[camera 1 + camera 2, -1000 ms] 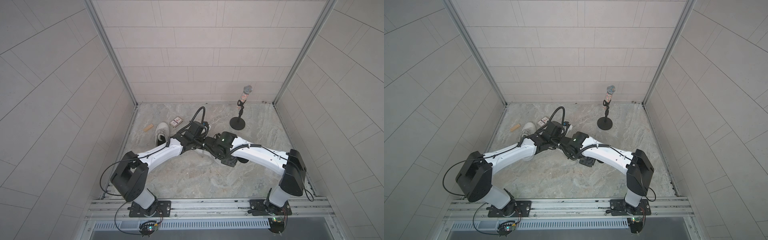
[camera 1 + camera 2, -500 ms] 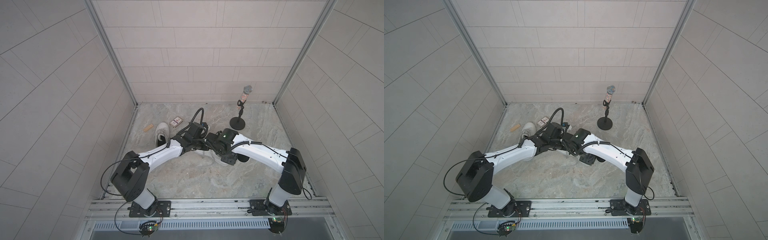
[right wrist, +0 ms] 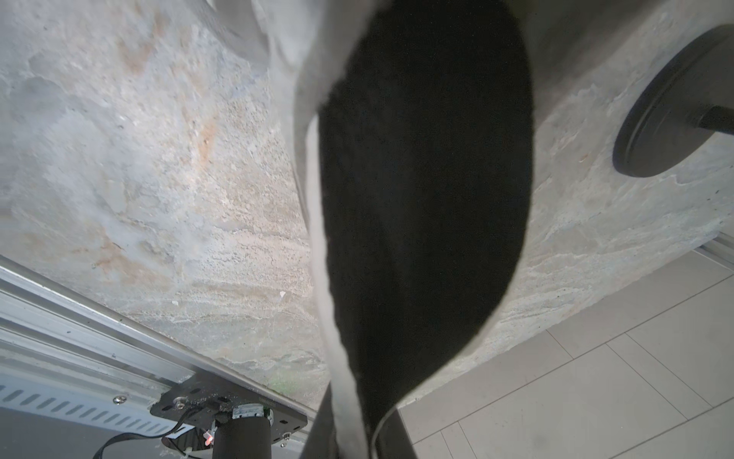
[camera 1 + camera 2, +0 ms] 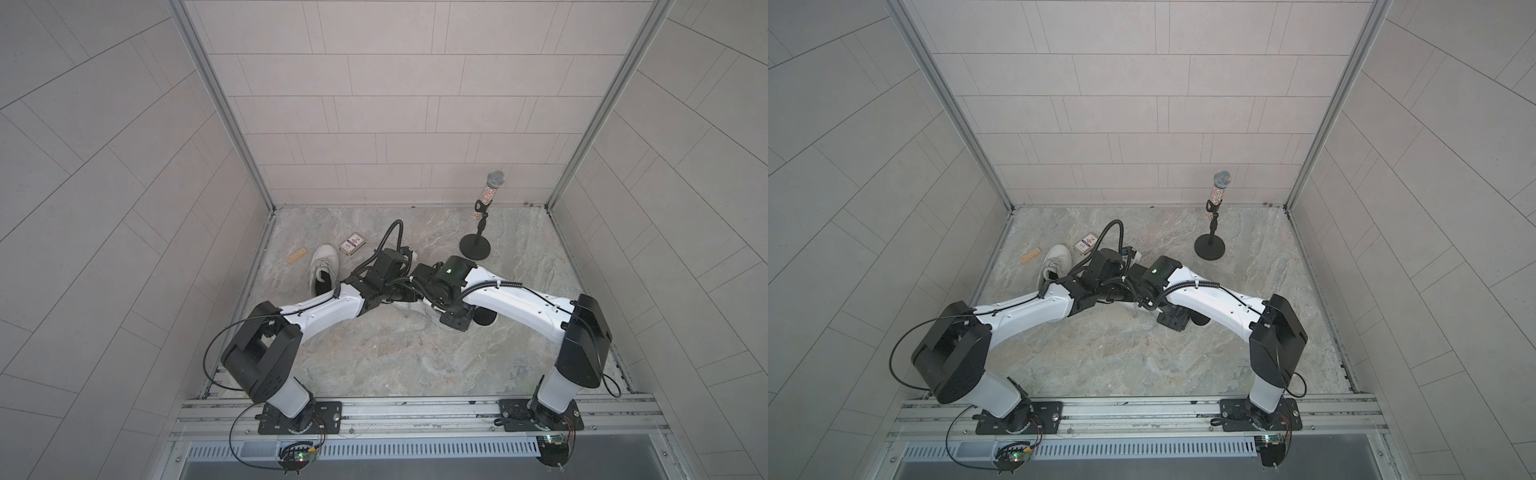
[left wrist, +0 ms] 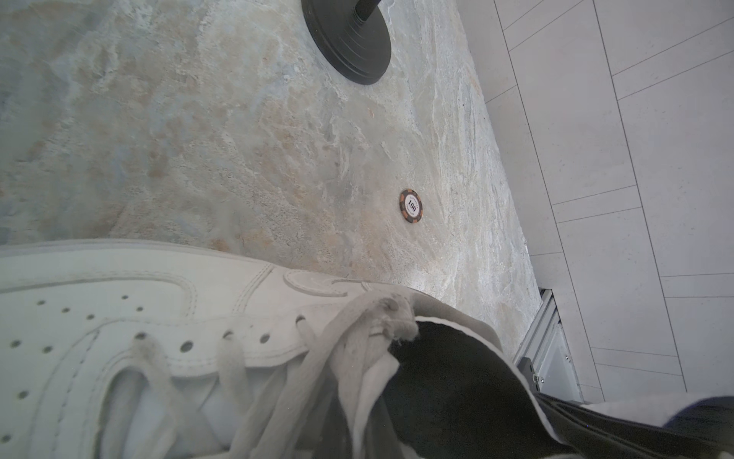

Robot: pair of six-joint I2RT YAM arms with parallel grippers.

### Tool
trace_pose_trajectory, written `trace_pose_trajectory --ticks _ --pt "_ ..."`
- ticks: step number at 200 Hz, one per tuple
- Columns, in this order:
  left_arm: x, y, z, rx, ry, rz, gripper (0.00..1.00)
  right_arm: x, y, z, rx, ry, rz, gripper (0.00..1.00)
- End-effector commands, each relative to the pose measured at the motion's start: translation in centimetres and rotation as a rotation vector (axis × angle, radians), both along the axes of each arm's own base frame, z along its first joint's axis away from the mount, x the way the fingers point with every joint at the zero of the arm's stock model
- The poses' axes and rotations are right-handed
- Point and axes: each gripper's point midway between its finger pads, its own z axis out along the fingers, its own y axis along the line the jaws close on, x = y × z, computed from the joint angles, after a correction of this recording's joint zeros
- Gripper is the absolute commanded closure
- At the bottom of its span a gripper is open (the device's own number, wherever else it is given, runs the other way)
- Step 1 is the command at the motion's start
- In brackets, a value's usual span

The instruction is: Insert the insole into the shoe

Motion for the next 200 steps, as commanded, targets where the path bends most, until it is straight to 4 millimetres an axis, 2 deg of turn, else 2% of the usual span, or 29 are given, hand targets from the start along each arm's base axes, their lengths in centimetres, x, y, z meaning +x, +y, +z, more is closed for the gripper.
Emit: trace_pose_trajectory --ticks 1,25,45,96,125,166,200 --pt "-0.3 -2.3 3.2 -0.166 -0.053 -0.058 1.0 3.3 5.2 1.1 0.255 -0.137 0.024 0.9" --pt "-0.1 -1.3 2.7 -0.183 -0.047 -0.045 1.0 3.8 4.3 0.7 0.234 -0.135 0.017 0.9" --pt "-0.8 -1.4 2.6 -0.201 -0.055 -0.082 1.0 4.3 4.0 0.7 0.226 -0.145 0.026 0.9" --pt "-0.9 -2.7 3.5 -0.267 -0.085 -0.153 1.0 5.0 5.7 0.1 0.199 -0.157 0.168 0.9" --pt "-0.8 -3.1 4.2 -0.294 -0.104 -0.174 1.0 5.7 5.5 -0.3 0.162 -0.212 0.247 0.9" --pt "0.1 -2.6 4.3 -0.333 -0.084 -0.171 1.0 7.4 6.5 0.6 0.214 -0.368 0.379 0.91" --pt "-0.4 -2.6 4.2 -0.293 -0.082 -0.212 1.0 9.0 6.9 1.7 0.202 -0.472 0.465 0.92"
